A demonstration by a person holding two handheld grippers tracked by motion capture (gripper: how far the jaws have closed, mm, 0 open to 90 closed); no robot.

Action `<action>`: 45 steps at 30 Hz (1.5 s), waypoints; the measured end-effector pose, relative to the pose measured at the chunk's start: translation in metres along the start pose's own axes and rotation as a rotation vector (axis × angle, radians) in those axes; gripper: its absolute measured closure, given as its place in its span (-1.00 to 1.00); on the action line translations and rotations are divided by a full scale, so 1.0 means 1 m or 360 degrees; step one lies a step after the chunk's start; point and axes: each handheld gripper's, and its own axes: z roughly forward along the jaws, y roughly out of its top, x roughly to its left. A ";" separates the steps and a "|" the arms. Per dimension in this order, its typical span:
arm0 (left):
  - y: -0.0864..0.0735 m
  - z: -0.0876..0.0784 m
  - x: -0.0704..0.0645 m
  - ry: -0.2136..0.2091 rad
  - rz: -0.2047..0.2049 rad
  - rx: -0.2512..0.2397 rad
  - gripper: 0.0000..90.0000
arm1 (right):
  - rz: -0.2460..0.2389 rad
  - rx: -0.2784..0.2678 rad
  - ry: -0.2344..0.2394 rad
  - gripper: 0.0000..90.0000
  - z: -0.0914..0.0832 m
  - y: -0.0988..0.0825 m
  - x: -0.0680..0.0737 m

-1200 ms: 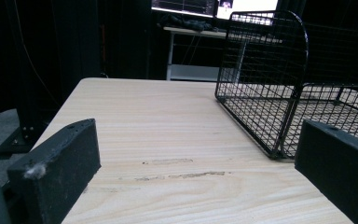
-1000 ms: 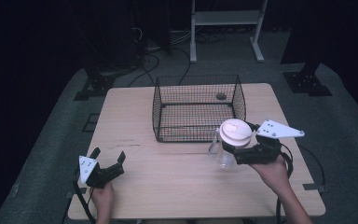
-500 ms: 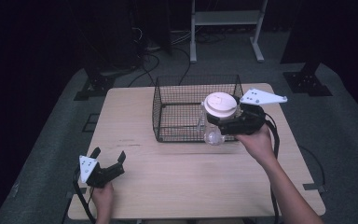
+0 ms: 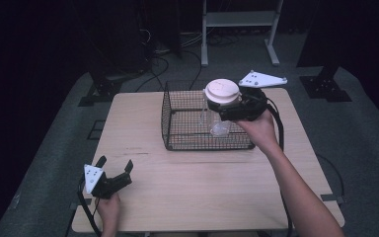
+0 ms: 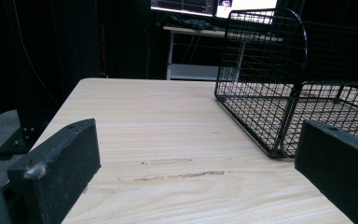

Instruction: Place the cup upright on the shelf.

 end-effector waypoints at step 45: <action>0.000 0.000 0.000 0.0004 0.0007 -0.0005 -1.00 | 0.0109 0.0054 -0.0088 -0.90 0.071 -0.010 -0.039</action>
